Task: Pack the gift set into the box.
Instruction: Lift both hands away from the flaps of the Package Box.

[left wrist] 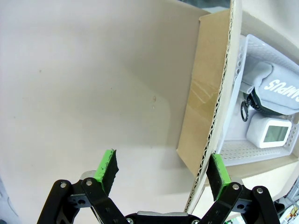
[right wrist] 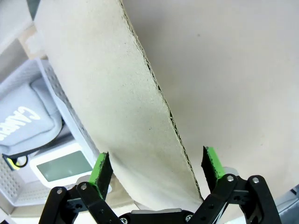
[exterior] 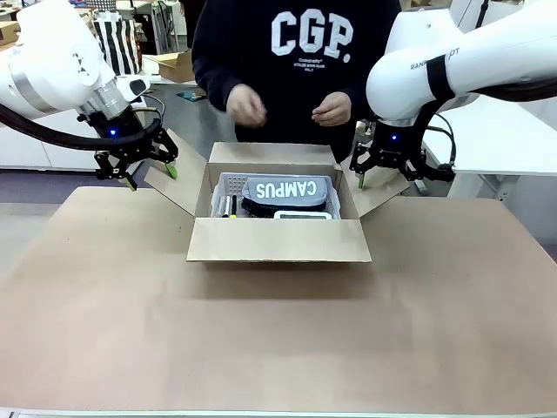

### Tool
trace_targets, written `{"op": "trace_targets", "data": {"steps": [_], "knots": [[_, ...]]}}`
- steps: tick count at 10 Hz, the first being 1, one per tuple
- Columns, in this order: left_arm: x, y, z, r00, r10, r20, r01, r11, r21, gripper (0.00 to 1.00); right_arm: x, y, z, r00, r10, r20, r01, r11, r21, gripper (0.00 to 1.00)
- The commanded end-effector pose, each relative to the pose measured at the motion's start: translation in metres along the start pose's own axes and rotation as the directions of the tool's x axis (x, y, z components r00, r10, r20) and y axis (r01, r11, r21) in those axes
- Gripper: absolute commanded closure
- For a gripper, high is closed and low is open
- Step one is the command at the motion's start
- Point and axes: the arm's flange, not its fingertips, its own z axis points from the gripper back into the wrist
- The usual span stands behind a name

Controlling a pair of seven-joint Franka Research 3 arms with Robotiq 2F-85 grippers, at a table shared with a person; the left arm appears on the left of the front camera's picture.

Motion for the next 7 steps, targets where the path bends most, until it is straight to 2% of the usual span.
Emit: {"op": "trace_targets", "data": {"steps": [1,7], "knots": [[-0.0010,-0.0006,0.0025,1.000,0.014,0.006,-0.014,1.000,0.019,0.00,0.0019,0.0049,0.0015,1.000,-0.008,0.008,0.008,1.000,-0.016,0.00],[-0.0010,-0.0006,0.0025,1.000,0.014,0.006,-0.014,1.000,0.019,0.00,0.0019,0.0049,0.0015,1.000,-0.008,0.008,0.008,1.000,-0.016,0.00]]}}
